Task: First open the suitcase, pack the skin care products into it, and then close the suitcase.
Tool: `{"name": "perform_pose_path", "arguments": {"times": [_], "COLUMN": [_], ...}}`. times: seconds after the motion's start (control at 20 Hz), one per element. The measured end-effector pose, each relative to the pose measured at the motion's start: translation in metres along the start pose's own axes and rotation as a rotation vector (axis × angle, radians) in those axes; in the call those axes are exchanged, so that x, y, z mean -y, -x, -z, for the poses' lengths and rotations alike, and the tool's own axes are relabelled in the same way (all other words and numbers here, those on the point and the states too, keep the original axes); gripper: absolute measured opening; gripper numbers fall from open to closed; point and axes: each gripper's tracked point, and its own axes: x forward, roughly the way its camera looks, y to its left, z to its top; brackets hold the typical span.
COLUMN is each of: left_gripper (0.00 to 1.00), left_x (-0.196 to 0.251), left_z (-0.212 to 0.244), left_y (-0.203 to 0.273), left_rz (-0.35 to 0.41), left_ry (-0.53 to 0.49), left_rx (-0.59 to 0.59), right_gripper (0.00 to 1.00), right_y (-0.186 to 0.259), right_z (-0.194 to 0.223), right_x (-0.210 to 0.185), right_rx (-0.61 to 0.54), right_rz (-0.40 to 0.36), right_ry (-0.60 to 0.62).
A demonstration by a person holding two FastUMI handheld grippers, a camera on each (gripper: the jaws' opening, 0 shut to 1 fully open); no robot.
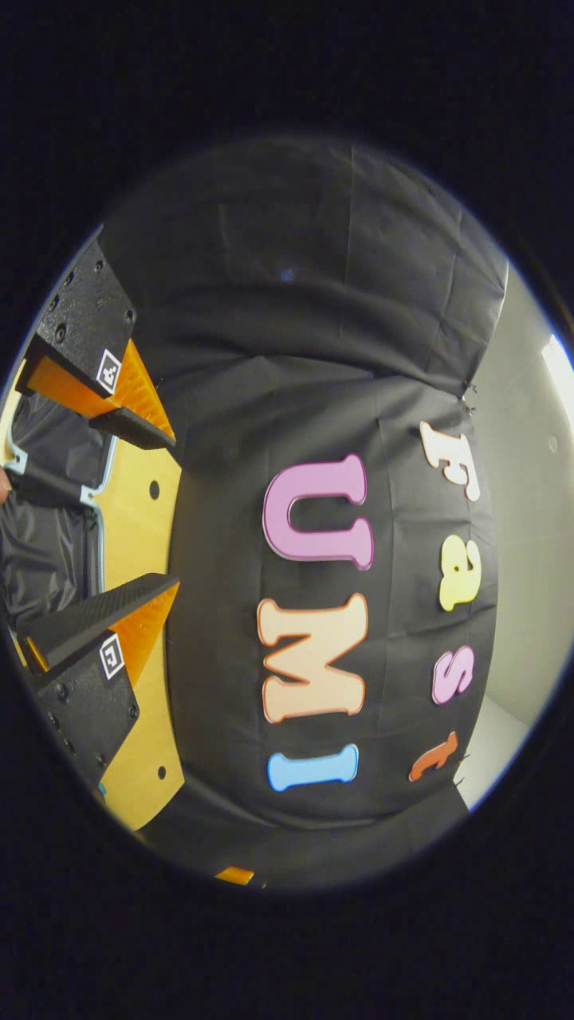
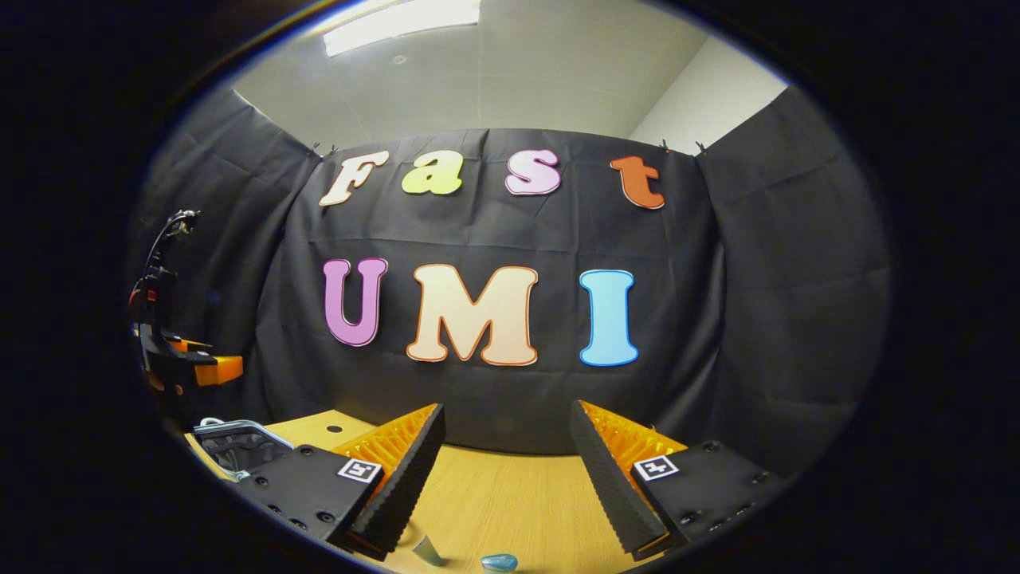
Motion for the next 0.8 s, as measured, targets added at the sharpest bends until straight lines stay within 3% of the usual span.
{"name": "perform_pose_path", "arguments": {"times": [0.1, 0.15, 0.6, 0.8], "left_gripper": [0.96, 0.93, 0.93, 0.93], "left_x": [0.026, 0.038, 0.15, 0.189], "left_z": [0.005, 0.008, 0.056, 0.108], "left_y": [0.008, 0.012, 0.029, 0.032], "left_rz": [0.041, 0.057, 0.23, 0.325], "left_ry": [-0.009, -0.015, -0.013, -0.034], "left_rx": [-0.01, -0.015, -0.121, -0.173], "right_gripper": [0.99, 0.99, 0.99, 0.99], "right_y": [0.005, 0.008, 0.031, 0.041], "right_z": [0.004, 0.004, 0.019, 0.023], "right_x": [0.012, 0.018, 0.06, 0.078], "right_rx": [-0.008, -0.009, -0.047, -0.059], "right_rz": [0.006, 0.009, 0.003, 0.006], "right_ry": [-0.006, -0.008, -0.006, 0.001]}}
